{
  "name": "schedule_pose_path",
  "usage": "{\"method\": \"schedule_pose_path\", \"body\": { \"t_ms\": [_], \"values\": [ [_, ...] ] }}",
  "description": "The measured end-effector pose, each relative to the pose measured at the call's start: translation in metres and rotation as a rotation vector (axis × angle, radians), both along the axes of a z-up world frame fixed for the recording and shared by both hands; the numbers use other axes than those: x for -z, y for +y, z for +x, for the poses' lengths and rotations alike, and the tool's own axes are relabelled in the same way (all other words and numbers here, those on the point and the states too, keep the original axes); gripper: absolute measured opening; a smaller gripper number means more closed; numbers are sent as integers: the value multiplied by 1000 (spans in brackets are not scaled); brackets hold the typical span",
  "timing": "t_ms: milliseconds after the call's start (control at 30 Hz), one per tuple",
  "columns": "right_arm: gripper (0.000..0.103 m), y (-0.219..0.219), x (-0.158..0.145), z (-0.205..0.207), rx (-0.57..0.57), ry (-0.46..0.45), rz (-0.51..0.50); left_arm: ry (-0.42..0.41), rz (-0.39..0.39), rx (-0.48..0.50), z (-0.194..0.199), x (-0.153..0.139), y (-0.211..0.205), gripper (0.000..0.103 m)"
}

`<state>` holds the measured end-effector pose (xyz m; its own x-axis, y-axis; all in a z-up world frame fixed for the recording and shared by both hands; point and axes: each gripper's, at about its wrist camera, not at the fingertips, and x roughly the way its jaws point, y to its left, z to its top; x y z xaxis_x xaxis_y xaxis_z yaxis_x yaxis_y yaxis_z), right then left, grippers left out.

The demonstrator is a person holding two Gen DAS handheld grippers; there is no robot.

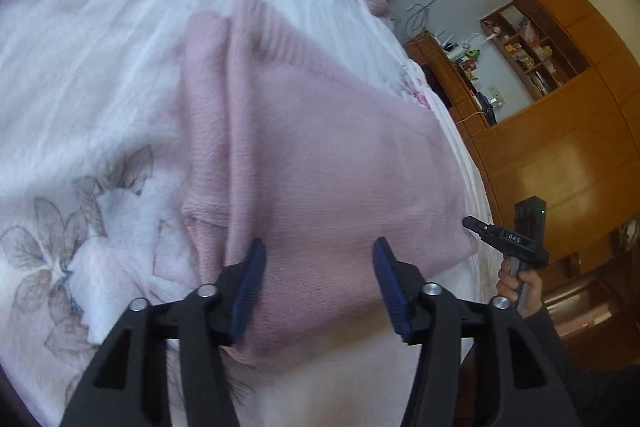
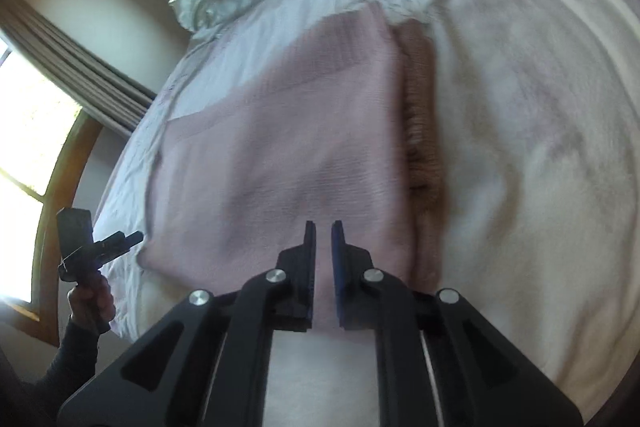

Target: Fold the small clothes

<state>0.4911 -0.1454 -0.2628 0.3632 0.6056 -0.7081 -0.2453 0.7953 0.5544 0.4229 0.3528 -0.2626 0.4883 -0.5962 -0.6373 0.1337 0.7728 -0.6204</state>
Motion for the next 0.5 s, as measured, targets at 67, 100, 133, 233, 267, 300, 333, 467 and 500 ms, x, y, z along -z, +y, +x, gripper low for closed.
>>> {"method": "schedule_pose_path", "body": {
  "t_ms": [67, 100, 133, 233, 267, 300, 333, 467, 500],
  "values": [
    [9, 33, -9, -16, -77, -23, 24, -71, -34, 65, -12, -20, -26, 66],
    [9, 51, -7, -22, -106, -18, 40, -82, -35, 94, -14, -23, -39, 67],
    [9, 65, -3, -25, -128, -6, 56, -82, -22, 120, -11, -22, -54, 67],
    [9, 107, 11, -30, -183, 13, 82, -21, -34, 189, 1, 1, -94, 65],
    [9, 118, 15, -30, -193, 17, 90, -17, -48, 202, 7, 7, -104, 65],
    [9, 128, 18, -27, -204, 23, 91, -15, -72, 200, 10, 12, -110, 65],
    [9, 135, 23, -25, -212, 25, 76, -10, -91, 198, 14, 17, -114, 65],
    [0, 113, 46, -18, -158, 71, 46, 68, -93, 148, 24, 50, -96, 39],
    [0, 94, 45, -17, -126, 69, 62, 79, -96, 143, 23, 52, -87, 37]
  ]
}}
